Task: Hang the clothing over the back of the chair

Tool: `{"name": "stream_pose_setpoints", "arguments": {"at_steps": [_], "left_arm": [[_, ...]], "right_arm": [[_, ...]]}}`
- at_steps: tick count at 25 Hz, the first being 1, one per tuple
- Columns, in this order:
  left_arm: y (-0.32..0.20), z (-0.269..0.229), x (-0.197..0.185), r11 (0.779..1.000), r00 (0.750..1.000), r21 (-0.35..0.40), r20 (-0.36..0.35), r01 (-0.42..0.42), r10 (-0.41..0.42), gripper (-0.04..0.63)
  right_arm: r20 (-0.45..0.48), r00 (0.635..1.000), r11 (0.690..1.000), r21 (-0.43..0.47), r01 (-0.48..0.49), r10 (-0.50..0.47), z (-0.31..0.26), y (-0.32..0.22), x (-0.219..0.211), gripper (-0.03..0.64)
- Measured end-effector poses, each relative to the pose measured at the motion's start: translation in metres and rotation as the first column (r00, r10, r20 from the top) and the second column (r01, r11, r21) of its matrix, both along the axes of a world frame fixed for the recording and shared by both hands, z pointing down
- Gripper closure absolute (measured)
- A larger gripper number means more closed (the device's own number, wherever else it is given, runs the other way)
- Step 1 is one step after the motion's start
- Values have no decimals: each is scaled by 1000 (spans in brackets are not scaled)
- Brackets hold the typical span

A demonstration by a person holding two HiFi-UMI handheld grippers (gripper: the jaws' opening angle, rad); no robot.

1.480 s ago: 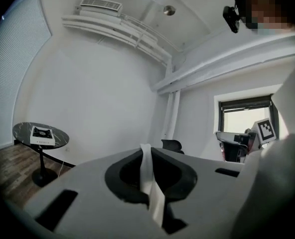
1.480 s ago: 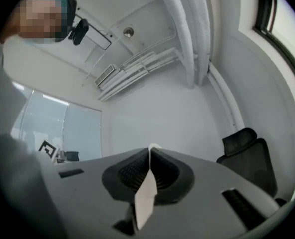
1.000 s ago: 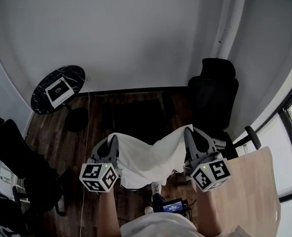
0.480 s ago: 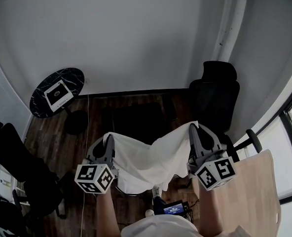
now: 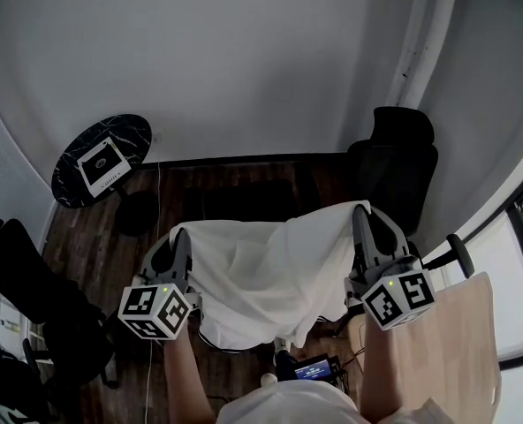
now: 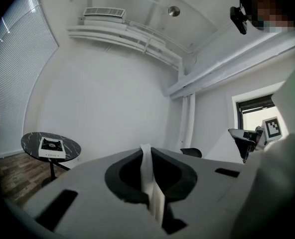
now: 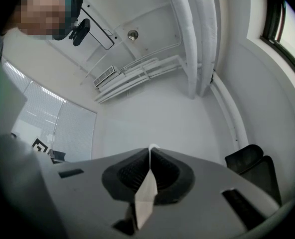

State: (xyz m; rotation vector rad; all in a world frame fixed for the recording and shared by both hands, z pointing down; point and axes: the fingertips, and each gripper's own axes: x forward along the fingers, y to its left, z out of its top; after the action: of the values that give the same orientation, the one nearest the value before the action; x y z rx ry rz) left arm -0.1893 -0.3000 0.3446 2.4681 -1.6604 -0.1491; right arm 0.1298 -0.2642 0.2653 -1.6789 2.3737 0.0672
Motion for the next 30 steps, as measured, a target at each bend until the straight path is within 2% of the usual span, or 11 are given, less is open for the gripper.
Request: {"name": "stream_pose_setpoints", "arguments": {"at_steps": [11,15,19,25,30], "left_arm": [[-61,-6,-21,998,998,6,-8,60,-60,571],[-83,25,-27,995,996,-60,5,85,-84,571],[-100,71,-13,985,997,-152,41,76,-71,571],[-113,126,2,961,994,-270,106,59,-32,571],[-116,168,2,932,987,-354,160,79,-23,571]], "right_arm": [[22,1000,1000,-13,-19,19,4,-70,25,598],[23,999,997,-73,-36,38,34,-103,42,598],[30,999,984,-174,-38,44,84,-124,49,598],[-7,1000,951,-311,-2,0,149,-145,36,598],[-34,999,919,-395,12,-28,188,-155,34,597]]}}
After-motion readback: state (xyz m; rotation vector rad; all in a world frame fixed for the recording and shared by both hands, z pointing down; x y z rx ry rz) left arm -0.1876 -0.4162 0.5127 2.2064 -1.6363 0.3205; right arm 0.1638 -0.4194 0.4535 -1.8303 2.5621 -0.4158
